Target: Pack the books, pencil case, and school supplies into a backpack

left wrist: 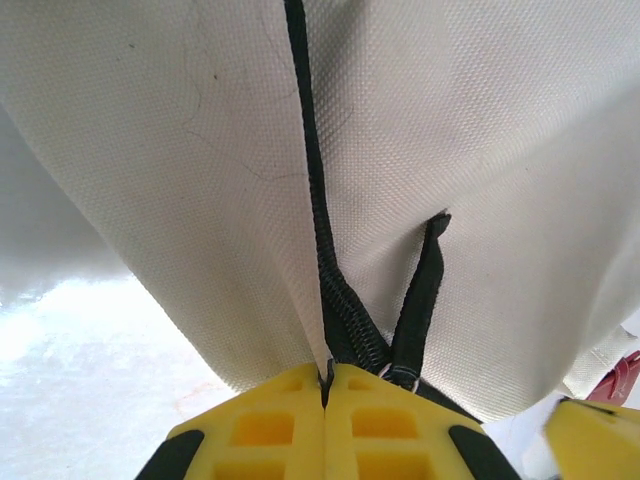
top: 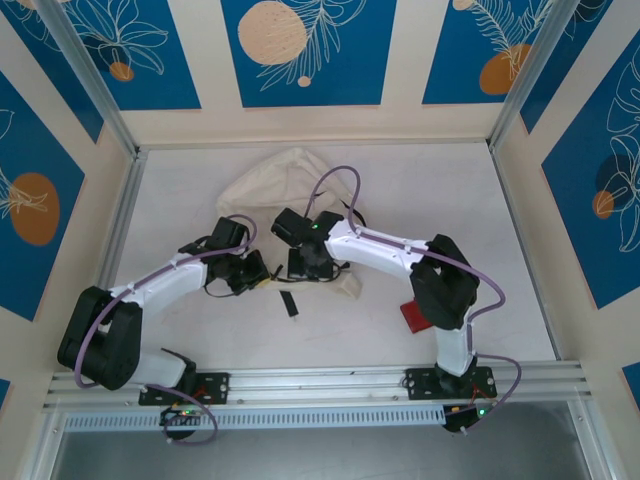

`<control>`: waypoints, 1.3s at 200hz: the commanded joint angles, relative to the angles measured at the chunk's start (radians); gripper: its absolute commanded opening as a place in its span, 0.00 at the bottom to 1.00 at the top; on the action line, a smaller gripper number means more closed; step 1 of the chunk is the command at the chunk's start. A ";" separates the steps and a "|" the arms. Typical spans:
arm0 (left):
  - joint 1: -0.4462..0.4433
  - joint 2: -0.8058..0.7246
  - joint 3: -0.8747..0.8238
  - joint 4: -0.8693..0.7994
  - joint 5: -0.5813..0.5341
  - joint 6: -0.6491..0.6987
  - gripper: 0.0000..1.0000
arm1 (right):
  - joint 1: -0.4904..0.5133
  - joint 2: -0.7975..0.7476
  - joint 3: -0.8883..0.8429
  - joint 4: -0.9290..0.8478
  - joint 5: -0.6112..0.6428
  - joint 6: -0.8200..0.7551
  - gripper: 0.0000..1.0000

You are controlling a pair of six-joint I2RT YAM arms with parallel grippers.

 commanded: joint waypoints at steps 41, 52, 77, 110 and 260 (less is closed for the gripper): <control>0.010 -0.023 0.029 -0.010 0.014 0.056 0.00 | -0.036 -0.071 -0.051 0.168 -0.192 -0.042 0.04; 0.010 -0.029 0.024 0.002 0.025 0.062 0.00 | -0.043 -0.058 -0.028 0.182 -0.217 -0.022 0.14; 0.010 -0.043 0.013 0.028 0.047 0.062 0.00 | -0.076 0.011 0.026 0.178 -0.293 0.032 0.28; 0.009 -0.051 -0.005 0.066 0.070 0.058 0.00 | -0.117 0.076 0.036 0.224 -0.425 0.098 0.33; 0.008 -0.057 -0.020 0.120 0.102 0.066 0.00 | -0.157 0.196 0.053 0.357 -0.590 0.239 0.22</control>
